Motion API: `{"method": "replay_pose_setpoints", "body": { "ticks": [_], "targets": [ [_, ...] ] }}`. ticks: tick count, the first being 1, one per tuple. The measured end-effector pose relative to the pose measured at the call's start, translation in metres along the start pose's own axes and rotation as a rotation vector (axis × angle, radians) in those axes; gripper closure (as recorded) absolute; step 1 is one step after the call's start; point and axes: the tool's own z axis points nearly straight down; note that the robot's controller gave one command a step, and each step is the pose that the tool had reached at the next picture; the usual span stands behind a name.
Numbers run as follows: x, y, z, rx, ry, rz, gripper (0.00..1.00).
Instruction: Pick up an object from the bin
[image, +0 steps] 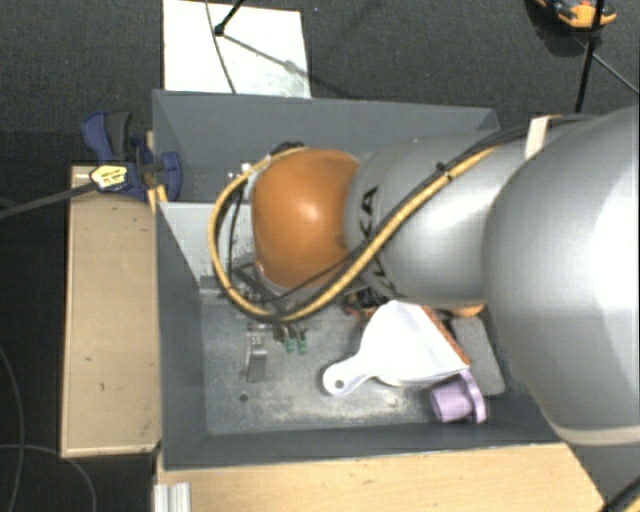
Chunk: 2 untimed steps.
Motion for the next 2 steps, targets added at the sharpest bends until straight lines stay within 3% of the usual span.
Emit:
{"method": "replay_pose_setpoints", "body": {
  "ticks": [1,2],
  "targets": [
    [-0.004,-0.002,-0.002,-0.001,-0.008,-0.081,0.0],
    [-0.006,-0.024,-0.011,-0.001,-0.006,-0.198,0.0]
  ]
}}
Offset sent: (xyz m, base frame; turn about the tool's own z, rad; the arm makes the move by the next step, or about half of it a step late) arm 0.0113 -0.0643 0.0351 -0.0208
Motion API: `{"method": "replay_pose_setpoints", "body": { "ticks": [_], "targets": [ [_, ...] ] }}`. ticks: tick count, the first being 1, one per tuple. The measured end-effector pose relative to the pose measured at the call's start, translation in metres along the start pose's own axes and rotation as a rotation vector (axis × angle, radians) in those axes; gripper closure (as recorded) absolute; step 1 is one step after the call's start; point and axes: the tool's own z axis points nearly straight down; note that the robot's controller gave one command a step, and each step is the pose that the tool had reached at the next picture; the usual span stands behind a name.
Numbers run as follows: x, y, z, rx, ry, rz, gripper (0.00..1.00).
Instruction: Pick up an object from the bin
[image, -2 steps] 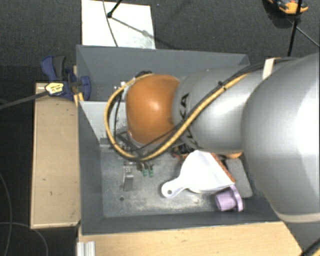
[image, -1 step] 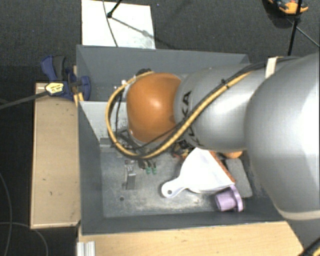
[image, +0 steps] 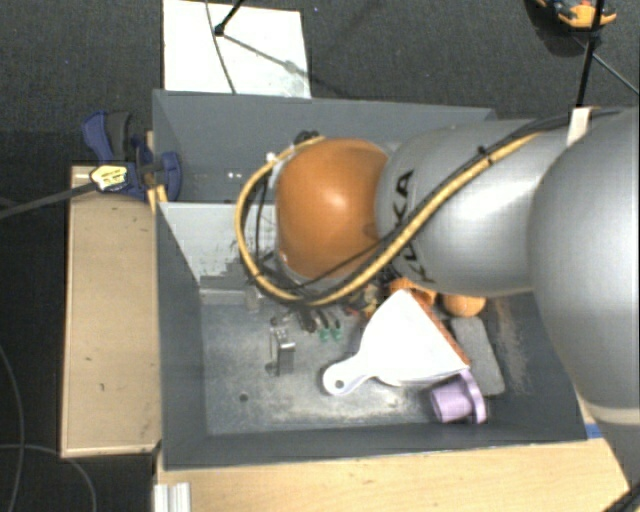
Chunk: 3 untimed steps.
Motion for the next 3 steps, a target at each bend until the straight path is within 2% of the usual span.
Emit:
{"method": "replay_pose_setpoints", "body": {
  "ticks": [1,2,3],
  "targets": [
    [0.028,-0.028,-0.001,0.001,-0.001,0.218,0.0],
    [0.035,-0.032,0.001,0.002,0.002,0.24,0.0],
    [0.039,-0.029,0.01,0.002,0.0,0.147,0.0]
  ]
}}
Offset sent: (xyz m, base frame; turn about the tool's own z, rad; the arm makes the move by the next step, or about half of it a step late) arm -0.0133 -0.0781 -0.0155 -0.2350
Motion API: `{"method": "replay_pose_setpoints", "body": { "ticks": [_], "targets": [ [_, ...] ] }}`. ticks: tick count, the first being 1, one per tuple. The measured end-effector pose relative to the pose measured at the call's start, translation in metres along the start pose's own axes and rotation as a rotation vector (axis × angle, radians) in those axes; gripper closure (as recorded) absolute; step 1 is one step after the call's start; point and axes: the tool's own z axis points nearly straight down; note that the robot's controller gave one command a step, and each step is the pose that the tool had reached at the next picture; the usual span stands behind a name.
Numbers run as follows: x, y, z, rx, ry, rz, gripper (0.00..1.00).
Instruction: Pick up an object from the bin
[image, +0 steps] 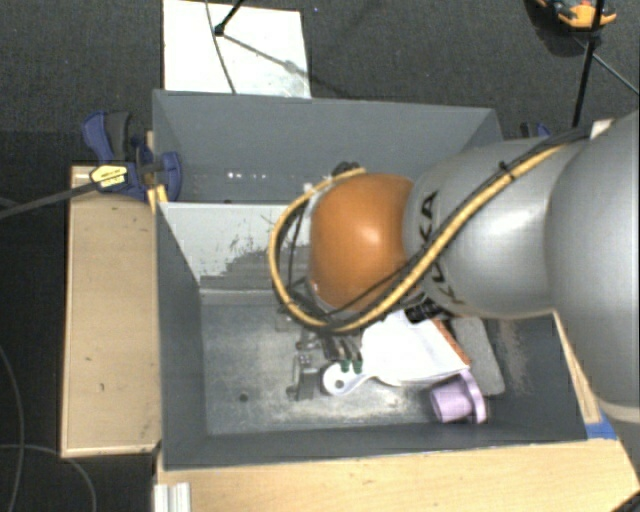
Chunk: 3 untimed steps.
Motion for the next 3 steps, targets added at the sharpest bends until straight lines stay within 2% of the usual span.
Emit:
{"method": "replay_pose_setpoints", "body": {
  "ticks": [1,2,3],
  "targets": [
    [-0.04,-0.037,0.014,-0.004,-0.001,0.089,0.0],
    [-0.074,-0.075,0.018,0.002,-0.005,0.071,0.0],
    [-0.066,-0.074,0.024,-0.001,-0.012,0.043,0.0]
  ]
}}
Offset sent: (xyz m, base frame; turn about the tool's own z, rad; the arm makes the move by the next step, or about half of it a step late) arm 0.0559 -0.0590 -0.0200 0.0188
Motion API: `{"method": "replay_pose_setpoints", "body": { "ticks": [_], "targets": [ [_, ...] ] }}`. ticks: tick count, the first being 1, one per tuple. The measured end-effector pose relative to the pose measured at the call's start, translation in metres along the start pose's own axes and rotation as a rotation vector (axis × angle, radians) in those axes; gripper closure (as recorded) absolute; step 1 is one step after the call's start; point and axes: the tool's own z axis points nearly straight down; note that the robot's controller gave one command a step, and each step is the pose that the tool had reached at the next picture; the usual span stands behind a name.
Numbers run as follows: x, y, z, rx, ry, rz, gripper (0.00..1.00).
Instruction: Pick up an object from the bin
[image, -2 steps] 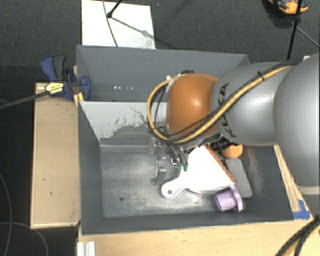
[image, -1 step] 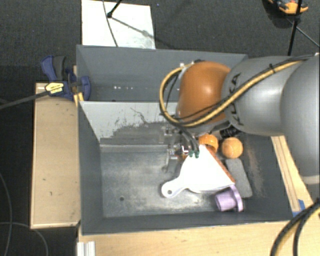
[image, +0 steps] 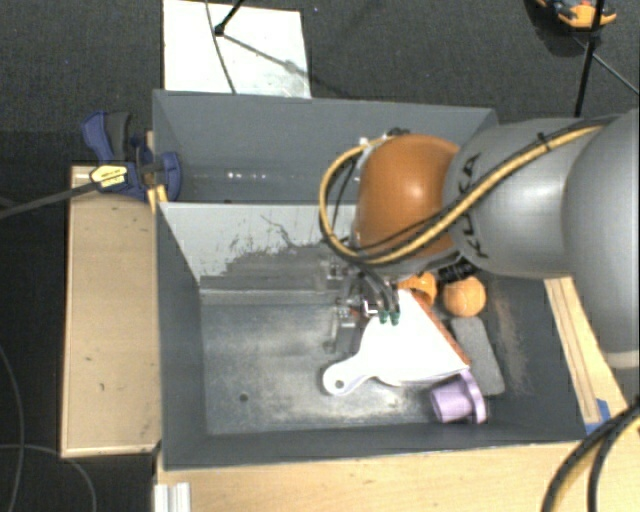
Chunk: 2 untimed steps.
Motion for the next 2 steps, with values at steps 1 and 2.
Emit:
{"method": "replay_pose_setpoints", "body": {
  "ticks": [1,2],
  "targets": [
    [0.018,-0.017,-0.006,0.004,0.015,-0.093,0.0],
    [0.055,-0.02,0.022,-0.003,0.0,-0.127,0.0]
  ]
}}
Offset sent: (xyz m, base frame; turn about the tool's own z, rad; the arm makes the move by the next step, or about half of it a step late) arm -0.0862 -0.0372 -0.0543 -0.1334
